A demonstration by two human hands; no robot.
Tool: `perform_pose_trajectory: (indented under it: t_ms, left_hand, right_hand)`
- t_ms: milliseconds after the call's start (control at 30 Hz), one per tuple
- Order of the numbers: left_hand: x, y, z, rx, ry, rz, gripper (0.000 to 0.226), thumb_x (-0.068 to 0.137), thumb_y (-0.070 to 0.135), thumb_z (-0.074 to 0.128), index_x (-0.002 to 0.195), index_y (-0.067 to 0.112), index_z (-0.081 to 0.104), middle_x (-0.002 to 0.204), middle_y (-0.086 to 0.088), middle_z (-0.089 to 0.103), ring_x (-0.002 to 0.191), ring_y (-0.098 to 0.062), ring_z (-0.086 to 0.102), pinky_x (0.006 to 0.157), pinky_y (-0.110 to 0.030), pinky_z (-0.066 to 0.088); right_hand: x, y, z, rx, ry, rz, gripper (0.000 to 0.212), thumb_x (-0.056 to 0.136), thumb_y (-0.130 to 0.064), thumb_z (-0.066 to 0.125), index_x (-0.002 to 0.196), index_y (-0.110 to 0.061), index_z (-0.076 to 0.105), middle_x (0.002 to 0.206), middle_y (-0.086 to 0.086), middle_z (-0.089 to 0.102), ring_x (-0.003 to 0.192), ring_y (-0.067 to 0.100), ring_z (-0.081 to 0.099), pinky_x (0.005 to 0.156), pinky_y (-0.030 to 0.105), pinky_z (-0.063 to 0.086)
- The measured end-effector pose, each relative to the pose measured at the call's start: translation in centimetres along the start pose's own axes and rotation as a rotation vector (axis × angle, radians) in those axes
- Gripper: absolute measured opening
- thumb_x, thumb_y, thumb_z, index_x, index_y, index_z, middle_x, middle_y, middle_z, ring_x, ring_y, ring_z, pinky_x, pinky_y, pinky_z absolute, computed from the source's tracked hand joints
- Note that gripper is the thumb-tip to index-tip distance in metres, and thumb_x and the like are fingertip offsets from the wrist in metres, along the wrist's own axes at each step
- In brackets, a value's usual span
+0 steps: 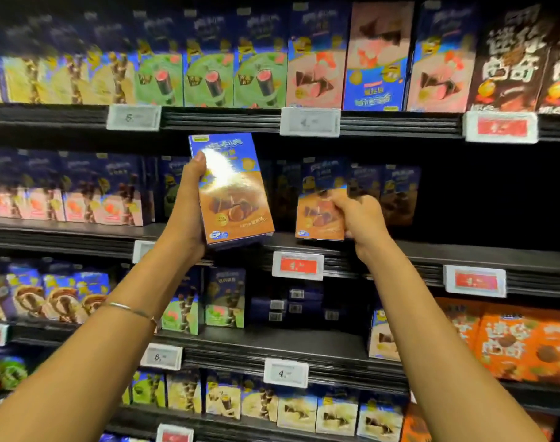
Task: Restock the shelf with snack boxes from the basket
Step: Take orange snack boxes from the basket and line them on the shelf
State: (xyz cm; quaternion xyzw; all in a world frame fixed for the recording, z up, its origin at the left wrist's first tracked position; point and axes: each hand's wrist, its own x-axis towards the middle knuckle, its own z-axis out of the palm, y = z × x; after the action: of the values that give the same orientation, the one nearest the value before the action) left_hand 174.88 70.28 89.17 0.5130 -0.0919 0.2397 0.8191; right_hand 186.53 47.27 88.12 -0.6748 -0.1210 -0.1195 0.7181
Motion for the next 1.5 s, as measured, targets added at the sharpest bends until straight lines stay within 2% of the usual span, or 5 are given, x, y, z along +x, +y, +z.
perform_pose_trajectory:
  t_ms: [233, 300, 400, 1400, 1500]
  left_hand:
    - [1.2, -0.4, -0.5, 0.025, 0.014, 0.035, 0.049, 0.106, 0.056, 0.046, 0.116, 0.017, 0.074, 0.103, -0.008, 0.081, 0.085, -0.023, 0.08, 0.069, -0.034, 0.064]
    - [1.3, -0.5, -0.7, 0.04, 0.024, 0.038, 0.049, 0.105, 0.057, 0.048, 0.11, 0.02, 0.078, 0.104, -0.01, 0.081, 0.085, -0.024, 0.08, 0.068, -0.035, 0.064]
    - [1.4, -0.8, -0.9, 0.049, 0.014, 0.041, 0.053, 0.104, 0.059, 0.047, 0.1, 0.024, 0.086, 0.106, -0.008, 0.081, 0.087, -0.024, 0.08, 0.07, -0.036, 0.064]
    - [2.2, -0.9, -0.7, 0.046, 0.01, -0.021, 0.049, 0.107, 0.056, 0.044, 0.118, 0.018, 0.072, 0.102, -0.007, 0.082, 0.083, -0.022, 0.08, 0.066, -0.035, 0.065]
    - [2.1, -1.0, -0.6, 0.033, 0.022, -0.009, 0.051, 0.107, 0.056, 0.044, 0.126, 0.015, 0.069, 0.105, -0.007, 0.082, 0.086, -0.022, 0.08, 0.07, -0.036, 0.065]
  right_hand:
    - [5.6, 2.1, 3.5, -0.4, -0.01, 0.033, 0.021, 0.094, -0.009, 0.051, 0.073, -0.007, 0.046, 0.076, 0.011, 0.046, 0.07, 0.023, 0.042, 0.055, 0.034, 0.03]
    - [6.6, 2.1, 4.5, -0.556, -0.073, 0.024, 0.022, 0.099, -0.012, 0.047, 0.101, 0.004, 0.062, 0.098, 0.019, 0.06, 0.087, 0.032, 0.056, 0.068, 0.038, 0.044]
    - [7.9, 1.8, 5.8, -0.69, -0.103, 0.018, 0.053, 0.102, -0.013, 0.047, 0.152, 0.002, 0.033, 0.146, 0.022, 0.047, 0.129, 0.036, 0.051, 0.103, 0.038, 0.043]
    - [9.6, 2.2, 8.1, -0.76, 0.11, -0.056, 0.052, 0.096, -0.032, 0.062, 0.141, -0.01, 0.046, 0.14, 0.018, 0.054, 0.128, 0.039, 0.054, 0.103, 0.046, 0.048]
    - [5.9, 0.2, 8.1, -0.499, 0.061, -0.111, 0.036, 0.096, -0.04, 0.058, 0.12, -0.012, 0.059, 0.118, 0.011, 0.063, 0.112, 0.033, 0.06, 0.089, 0.038, 0.051]
